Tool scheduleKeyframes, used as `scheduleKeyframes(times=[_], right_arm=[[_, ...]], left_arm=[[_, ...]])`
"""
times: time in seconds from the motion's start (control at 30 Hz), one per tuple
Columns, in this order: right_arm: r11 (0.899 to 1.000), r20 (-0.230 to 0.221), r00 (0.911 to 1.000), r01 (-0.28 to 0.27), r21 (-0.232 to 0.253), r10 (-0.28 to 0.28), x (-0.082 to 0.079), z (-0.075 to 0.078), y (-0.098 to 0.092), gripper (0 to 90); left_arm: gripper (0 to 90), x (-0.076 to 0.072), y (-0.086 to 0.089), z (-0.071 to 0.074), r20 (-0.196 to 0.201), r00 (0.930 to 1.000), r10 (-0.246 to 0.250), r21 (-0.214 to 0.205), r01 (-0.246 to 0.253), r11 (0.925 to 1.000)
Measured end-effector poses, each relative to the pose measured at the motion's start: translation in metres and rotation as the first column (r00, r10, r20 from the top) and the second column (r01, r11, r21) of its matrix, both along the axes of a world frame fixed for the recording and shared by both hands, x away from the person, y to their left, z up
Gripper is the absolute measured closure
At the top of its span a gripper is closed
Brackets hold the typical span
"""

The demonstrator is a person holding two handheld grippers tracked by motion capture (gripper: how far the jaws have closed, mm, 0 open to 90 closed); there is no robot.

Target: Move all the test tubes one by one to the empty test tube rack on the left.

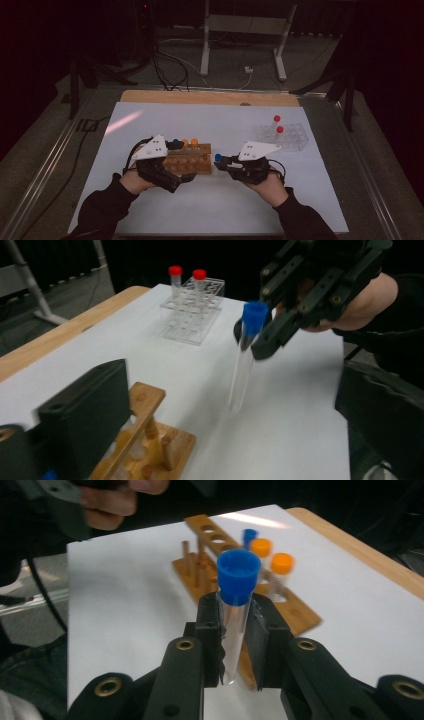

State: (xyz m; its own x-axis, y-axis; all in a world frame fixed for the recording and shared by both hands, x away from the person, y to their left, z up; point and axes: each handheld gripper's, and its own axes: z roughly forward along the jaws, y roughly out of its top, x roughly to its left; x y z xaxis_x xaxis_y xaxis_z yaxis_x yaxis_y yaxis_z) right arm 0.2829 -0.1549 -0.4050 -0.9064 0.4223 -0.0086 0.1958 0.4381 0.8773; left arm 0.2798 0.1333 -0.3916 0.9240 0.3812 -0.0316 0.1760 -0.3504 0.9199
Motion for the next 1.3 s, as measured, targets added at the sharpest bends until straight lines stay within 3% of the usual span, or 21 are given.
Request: scheduleKeyframes(times=[0.17, 0.43, 0.7, 1.0, 1.27, 1.3], right_arm=[[0.999, -0.01, 0.999, -0.043, -0.012, 0.043, -0.007, -0.004, 0.012, 77.2], [0.996, -0.025, 0.9959, -0.087, -0.023, 0.087, -0.013, -0.009, 0.024, 77.2], [0.995, -0.025, 0.9947, -0.1, -0.026, 0.1, -0.015, -0.01, 0.029, 77.2], [0.994, -0.025, 0.9942, -0.106, -0.026, 0.105, -0.016, -0.009, 0.03, 77.2], [0.995, -0.023, 0.995, -0.097, -0.016, 0.097, -0.016, -0.01, 0.03, 75.8], [0.995, -0.022, 0.9951, -0.097, -0.011, 0.097, -0.016, -0.009, 0.03, 70.3]], left_arm=[[9.6, -0.002, -0.004, -0.001, -0.018, 0.9995, -0.026, -0.018, 0.026, 0.9995], [33.5, -0.009, -0.015, -0.002, -0.004, 0.9983, -0.059, -0.031, 0.059, 0.9978], [55.8, -0.012, -0.023, -0.005, 0.006, 0.9974, -0.072, -0.011, 0.072, 0.9973], [73.8, -0.013, -0.027, -0.008, 0.021, 0.9969, -0.075, 0.022, 0.075, 0.9969], [77.1, -0.013, -0.026, -0.006, 0.029, 0.9979, -0.059, 0.031, 0.058, 0.9978], [77.1, -0.012, -0.025, -0.006, 0.033, 0.9982, -0.05, 0.039, 0.049, 0.9981]])
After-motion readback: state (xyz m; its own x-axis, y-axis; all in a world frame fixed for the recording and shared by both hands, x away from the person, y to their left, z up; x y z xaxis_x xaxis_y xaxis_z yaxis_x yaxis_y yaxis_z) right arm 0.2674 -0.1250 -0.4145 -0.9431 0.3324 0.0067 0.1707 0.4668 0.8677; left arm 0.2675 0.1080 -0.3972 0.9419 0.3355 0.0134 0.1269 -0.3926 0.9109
